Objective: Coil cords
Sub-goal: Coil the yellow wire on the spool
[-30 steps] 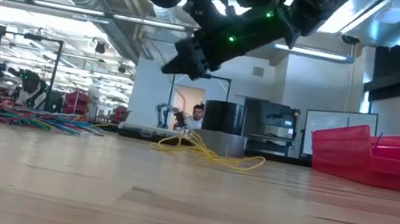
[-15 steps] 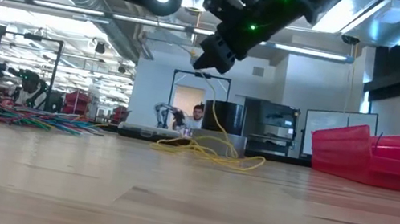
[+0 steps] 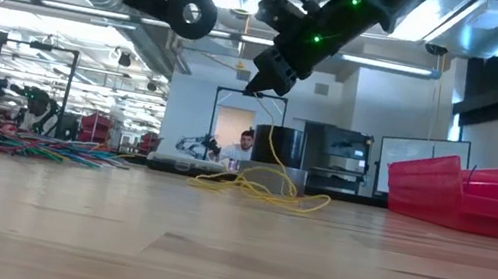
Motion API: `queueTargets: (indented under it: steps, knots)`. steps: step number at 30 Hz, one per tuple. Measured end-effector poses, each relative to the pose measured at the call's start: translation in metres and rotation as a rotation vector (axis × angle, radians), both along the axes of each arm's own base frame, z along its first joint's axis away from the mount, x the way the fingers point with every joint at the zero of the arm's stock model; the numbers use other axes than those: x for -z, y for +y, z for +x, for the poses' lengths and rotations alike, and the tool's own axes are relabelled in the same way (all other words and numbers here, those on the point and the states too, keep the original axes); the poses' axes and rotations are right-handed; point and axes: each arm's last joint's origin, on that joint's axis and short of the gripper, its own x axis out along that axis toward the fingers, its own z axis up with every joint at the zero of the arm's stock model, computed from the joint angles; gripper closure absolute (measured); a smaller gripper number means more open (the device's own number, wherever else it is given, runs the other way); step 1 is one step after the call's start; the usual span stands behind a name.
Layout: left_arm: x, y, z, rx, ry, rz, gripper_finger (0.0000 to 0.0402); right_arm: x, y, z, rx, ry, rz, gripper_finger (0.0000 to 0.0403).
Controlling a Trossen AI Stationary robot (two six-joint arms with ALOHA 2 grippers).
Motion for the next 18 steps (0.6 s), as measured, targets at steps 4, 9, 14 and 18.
queueTargets:
  steps: [4, 9, 14, 18]
  knots:
    - [0.006, 0.000, 0.005, -0.012, 0.036, 0.010, 0.0401, -0.002, -0.002, -0.004, -0.002, 0.017, 0.026, 0.0400]
    - [0.013, 0.009, 0.010, -0.110, 0.072, 0.039, 0.0402, -0.009, -0.004, -0.014, 0.012, 0.016, 0.048, 0.0399]
    - [0.020, 0.013, 0.017, -0.129, 0.112, 0.037, 0.0401, -0.010, -0.013, -0.027, 0.036, -0.049, 0.068, 0.0398]
    - [0.025, 0.015, 0.022, -0.132, 0.135, 0.041, 0.0401, -0.008, -0.019, -0.037, 0.023, -0.125, 0.098, 0.0398]
